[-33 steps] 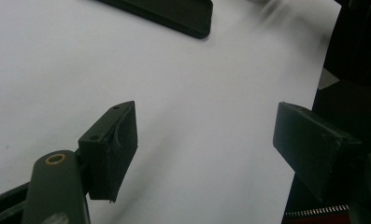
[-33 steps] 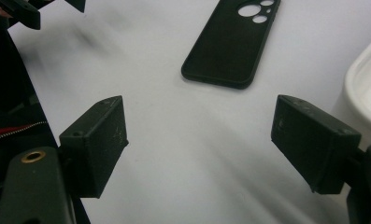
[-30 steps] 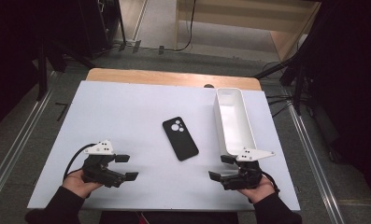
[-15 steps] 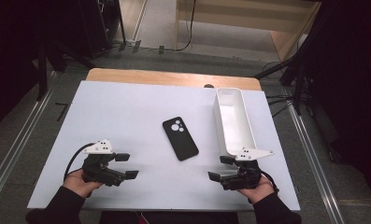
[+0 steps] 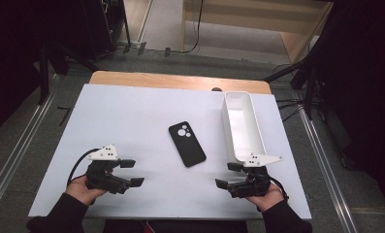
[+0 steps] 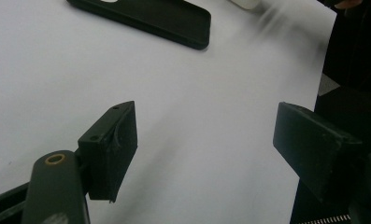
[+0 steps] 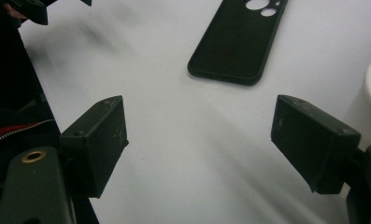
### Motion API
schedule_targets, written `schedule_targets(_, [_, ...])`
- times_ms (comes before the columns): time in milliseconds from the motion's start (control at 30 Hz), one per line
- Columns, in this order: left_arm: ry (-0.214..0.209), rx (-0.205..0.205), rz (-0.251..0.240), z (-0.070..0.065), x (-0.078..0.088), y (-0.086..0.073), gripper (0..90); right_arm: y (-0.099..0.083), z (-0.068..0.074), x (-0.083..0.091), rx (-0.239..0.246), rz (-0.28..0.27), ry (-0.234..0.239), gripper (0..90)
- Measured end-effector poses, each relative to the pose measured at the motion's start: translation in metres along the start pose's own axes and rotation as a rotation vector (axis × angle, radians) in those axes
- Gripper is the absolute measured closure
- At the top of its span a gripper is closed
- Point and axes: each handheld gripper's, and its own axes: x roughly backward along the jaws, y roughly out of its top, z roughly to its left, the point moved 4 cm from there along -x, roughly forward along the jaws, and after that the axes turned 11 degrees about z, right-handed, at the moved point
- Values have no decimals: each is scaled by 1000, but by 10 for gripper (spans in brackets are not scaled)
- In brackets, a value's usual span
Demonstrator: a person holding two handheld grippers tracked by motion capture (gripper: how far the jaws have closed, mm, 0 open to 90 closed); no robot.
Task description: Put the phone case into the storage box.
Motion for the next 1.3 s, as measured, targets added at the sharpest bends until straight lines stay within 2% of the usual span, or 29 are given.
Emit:
schedule_targets(600, [-8, 2, 3, 0, 0, 0, 218, 1, 0, 1, -14, 2, 10, 173])
schedule_targets(733, [-3, 3, 8, 0, 1, 0, 218, 7, 8, -1, -10, -2, 20, 172])
schedule_targets(833, [-4, 8, 2, 1, 1, 0, 218, 12, 11, -2, -26, -10, 17, 169])
schedule_targets(1100, [-4, 8, 0, 1, 2, 0, 218, 23, 14, -4, -67, -17, -59, 169])
schedule_targets(1300, [-2, 11, 3, 1, 2, -1, 218, 29, 16, -8, -74, -21, -84, 169])
